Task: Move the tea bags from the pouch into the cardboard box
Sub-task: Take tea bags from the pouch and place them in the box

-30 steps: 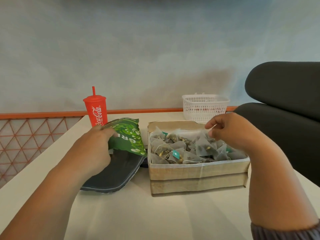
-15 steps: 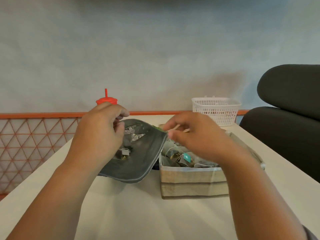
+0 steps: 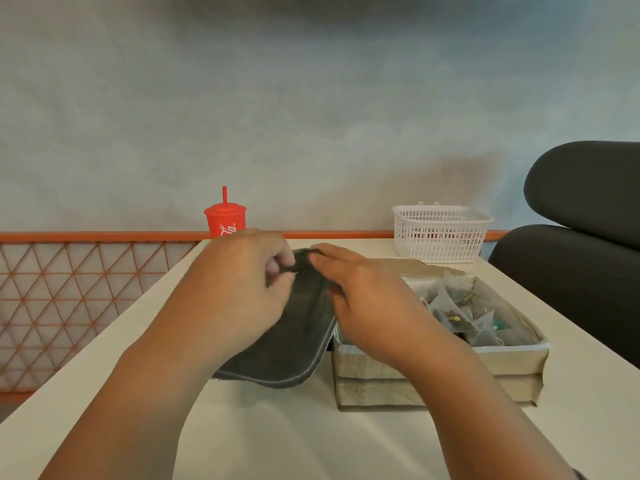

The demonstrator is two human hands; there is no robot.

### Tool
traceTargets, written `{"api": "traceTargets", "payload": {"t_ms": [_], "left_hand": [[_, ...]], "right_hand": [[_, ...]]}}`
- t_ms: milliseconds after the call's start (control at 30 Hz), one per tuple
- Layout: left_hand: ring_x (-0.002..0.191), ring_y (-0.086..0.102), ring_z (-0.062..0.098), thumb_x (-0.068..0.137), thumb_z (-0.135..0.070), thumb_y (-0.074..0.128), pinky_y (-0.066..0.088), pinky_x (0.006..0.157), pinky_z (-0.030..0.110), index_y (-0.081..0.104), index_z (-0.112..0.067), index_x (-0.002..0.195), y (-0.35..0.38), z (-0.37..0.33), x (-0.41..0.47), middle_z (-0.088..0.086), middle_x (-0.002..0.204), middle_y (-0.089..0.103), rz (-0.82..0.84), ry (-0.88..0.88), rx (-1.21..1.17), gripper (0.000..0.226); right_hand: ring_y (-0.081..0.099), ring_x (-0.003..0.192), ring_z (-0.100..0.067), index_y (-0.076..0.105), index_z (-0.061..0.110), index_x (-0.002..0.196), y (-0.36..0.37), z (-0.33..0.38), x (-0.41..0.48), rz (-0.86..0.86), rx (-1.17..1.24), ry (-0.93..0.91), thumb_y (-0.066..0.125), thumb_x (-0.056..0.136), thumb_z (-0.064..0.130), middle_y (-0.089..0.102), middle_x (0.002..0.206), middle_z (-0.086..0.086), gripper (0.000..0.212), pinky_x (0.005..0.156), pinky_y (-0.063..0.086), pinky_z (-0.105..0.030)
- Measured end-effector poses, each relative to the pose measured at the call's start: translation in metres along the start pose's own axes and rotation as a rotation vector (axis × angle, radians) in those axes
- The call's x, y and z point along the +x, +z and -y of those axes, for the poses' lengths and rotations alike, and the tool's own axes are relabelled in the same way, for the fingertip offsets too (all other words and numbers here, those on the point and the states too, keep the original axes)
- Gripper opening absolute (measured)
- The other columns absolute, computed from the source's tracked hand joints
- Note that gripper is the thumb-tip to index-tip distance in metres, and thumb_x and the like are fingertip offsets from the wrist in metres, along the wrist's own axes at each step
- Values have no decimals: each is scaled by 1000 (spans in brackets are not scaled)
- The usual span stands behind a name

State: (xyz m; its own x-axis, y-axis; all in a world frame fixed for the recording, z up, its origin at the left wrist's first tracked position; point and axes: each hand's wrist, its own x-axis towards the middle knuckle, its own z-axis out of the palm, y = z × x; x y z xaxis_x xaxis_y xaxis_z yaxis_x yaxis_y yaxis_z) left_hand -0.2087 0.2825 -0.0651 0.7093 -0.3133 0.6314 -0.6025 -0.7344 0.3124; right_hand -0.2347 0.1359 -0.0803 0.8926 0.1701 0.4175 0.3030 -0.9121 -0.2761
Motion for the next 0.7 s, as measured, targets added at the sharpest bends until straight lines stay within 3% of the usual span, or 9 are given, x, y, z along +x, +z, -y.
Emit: {"api": "traceTargets", "payload": {"t_ms": [100, 233, 333, 433, 567, 700], "left_hand": [[63, 49, 1, 87, -25, 57, 34, 49, 8, 53, -36, 77, 3, -10, -3, -19, 69, 52, 131, 44, 11, 16], [71, 45, 3, 92, -25, 46, 31, 58, 8, 59, -31, 103, 19, -3, -3, -17, 86, 51, 221, 70, 99, 18], [106, 49, 11, 95, -24, 39, 36, 90, 19, 48, -24, 130, 40, 17, 0, -4, 124, 53, 418, -30, 209, 36], [118, 48, 24, 93, -16, 43, 39, 99, 31, 47, -14, 128, 56, 27, 2, 9, 132, 48, 518, -111, 281, 35], [126, 43, 20, 98, -25, 33, 29, 107, 31, 40, -18, 136, 73, 41, 0, 5, 137, 46, 655, -160, 473, 39], [123, 47, 22, 99, -26, 29, 34, 106, 34, 41, -15, 135, 90, 70, -4, 8, 136, 48, 771, -282, 483, 39]], "right_hand": [[44, 126, -18, 39, 25, 140, 2, -1, 1, 6, 13, -9, 46, 91, 10, 31, 149, 13, 52, 103, 40, -36], [41, 129, -16, 38, 25, 141, 0, 0, 0, -2, 25, -16, 47, 91, 8, 31, 149, 13, 54, 108, 34, -30], [36, 132, -11, 38, 25, 141, -2, 3, -2, 0, 48, -36, 45, 92, 5, 31, 149, 15, 53, 109, 29, -23], [32, 134, -10, 37, 25, 141, -1, 11, -4, 46, 37, -82, 45, 92, 3, 30, 150, 14, 55, 109, 25, -21], [29, 136, -12, 35, 25, 142, 5, 22, -4, 101, 11, -143, 46, 91, 3, 27, 152, 11, 57, 110, 26, -26], [30, 135, -12, 34, 25, 143, 8, 25, -4, 132, 1, -158, 44, 92, 4, 25, 152, 11, 56, 107, 28, -26]]}}
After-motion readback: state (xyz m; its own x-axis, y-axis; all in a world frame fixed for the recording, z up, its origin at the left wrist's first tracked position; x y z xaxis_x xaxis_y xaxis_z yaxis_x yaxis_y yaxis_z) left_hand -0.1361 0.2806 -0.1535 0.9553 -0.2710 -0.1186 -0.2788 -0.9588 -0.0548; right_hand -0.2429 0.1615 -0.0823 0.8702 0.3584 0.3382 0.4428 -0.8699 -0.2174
